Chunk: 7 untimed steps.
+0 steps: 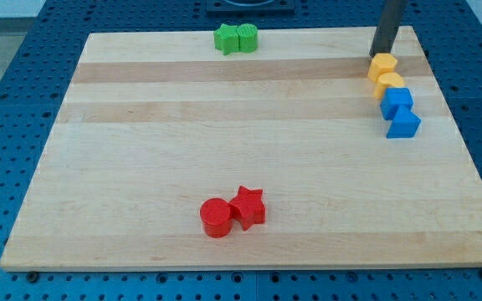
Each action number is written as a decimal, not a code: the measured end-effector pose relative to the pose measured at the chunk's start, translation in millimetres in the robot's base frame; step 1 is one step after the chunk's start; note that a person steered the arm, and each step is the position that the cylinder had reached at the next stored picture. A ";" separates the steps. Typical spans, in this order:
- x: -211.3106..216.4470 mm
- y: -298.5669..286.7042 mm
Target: Keep yellow hexagon above yellow heart
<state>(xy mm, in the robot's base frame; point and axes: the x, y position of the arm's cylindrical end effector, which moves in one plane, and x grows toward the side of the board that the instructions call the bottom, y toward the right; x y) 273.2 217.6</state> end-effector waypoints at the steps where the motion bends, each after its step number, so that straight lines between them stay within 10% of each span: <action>1: 2.2 0.0; 7: 8.6 3.6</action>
<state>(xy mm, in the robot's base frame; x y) 281.7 221.3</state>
